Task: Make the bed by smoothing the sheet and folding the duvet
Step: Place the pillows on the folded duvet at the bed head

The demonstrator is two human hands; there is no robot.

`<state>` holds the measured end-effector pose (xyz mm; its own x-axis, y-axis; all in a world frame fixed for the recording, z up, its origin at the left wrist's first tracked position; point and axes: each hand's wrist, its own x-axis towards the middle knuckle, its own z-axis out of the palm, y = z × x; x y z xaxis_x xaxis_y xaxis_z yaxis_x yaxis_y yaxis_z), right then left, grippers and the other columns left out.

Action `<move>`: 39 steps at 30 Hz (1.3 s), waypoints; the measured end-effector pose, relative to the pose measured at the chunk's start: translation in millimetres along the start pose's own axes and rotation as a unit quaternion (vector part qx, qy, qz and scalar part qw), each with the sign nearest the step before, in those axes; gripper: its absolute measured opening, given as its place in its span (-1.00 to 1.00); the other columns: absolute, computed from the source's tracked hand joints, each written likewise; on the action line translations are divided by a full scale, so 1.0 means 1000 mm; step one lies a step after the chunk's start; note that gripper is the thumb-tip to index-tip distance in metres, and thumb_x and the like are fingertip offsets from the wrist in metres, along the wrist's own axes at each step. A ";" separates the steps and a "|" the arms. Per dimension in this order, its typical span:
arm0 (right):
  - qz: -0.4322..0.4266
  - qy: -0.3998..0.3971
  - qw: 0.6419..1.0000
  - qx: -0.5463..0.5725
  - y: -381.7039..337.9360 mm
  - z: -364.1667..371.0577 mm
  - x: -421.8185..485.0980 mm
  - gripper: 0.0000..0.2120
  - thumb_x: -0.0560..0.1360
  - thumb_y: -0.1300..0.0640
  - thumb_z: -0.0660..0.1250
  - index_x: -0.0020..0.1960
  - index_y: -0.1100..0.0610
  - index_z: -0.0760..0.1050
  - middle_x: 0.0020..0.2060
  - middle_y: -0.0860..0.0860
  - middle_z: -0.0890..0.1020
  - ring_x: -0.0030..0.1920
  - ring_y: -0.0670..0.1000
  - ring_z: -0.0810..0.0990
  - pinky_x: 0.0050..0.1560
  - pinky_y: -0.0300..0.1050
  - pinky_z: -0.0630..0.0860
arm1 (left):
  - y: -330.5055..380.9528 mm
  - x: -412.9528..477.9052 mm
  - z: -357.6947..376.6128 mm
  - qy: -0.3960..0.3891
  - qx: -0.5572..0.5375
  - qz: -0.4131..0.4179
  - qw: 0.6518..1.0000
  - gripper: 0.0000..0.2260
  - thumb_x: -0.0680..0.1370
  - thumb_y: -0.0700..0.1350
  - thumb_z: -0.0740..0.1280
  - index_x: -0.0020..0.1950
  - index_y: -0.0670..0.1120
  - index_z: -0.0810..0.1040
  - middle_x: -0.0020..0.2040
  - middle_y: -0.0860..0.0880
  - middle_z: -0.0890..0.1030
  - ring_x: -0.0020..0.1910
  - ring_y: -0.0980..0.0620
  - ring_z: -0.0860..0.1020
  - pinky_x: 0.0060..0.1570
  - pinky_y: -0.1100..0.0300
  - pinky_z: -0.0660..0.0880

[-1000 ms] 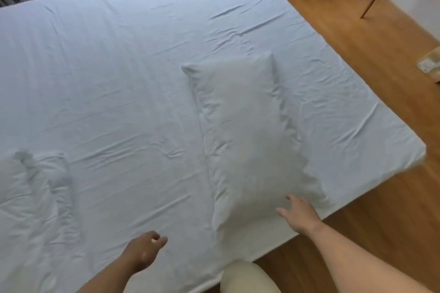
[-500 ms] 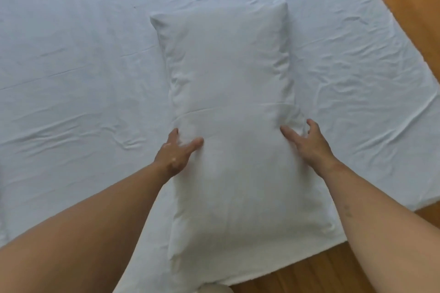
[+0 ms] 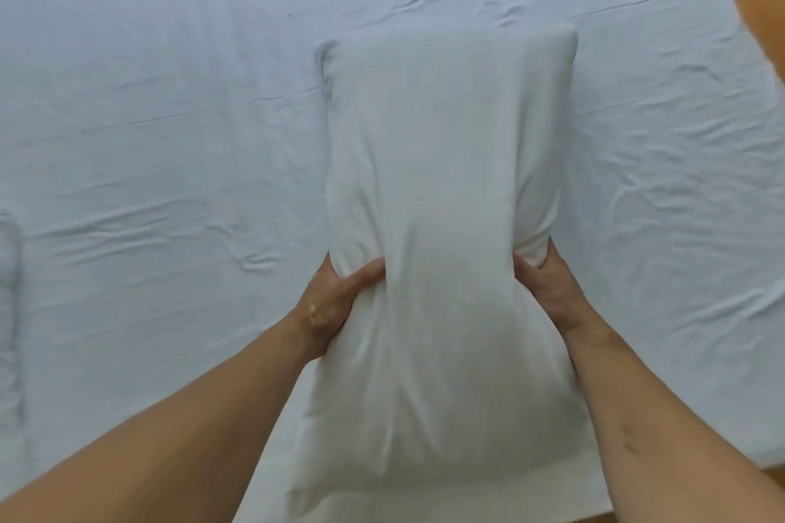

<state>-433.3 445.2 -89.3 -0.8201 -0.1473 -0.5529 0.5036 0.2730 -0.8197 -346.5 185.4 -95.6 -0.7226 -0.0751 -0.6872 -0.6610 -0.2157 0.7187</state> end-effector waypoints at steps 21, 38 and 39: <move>-0.153 -0.102 0.983 -0.022 -0.213 0.314 -0.287 -0.34 0.14 -0.29 0.42 0.24 -0.28 0.45 0.00 -0.42 0.64 -0.05 -0.37 0.62 -0.11 -0.27 0.52 | 0.102 -0.370 -0.302 0.202 0.006 0.215 0.956 -0.25 0.23 0.20 0.57 0.38 0.25 0.40 0.18 0.24 0.63 0.13 0.22 0.62 0.00 0.28 0.57; -0.242 -0.303 0.921 0.039 -0.293 0.711 -0.484 -0.37 0.27 -0.14 0.61 0.28 -0.21 0.47 0.06 -0.27 0.68 0.00 -0.23 0.68 -0.13 -0.32 0.59 | 0.090 -0.652 -0.692 0.397 0.090 0.261 0.875 -0.20 0.13 0.31 0.54 0.35 0.36 0.38 0.20 0.26 0.58 0.16 0.19 0.58 0.12 0.12 0.50; -0.237 -0.305 0.921 0.045 -0.294 0.728 -0.482 -0.38 0.29 -0.12 0.60 0.29 -0.19 0.47 0.07 -0.25 0.69 0.00 -0.21 0.68 -0.10 -0.28 0.60 | 0.091 -0.654 -0.710 0.399 0.084 0.252 0.877 -0.19 0.15 0.30 0.55 0.37 0.34 0.38 0.22 0.23 0.59 0.16 0.15 0.59 0.14 0.08 0.50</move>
<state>11.7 -255.6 309.0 -0.6617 -0.7445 -0.0886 0.1716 -0.0353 -0.9845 209.8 -475.8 343.5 -0.6041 -0.7924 -0.0844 -0.3673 0.1828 0.9119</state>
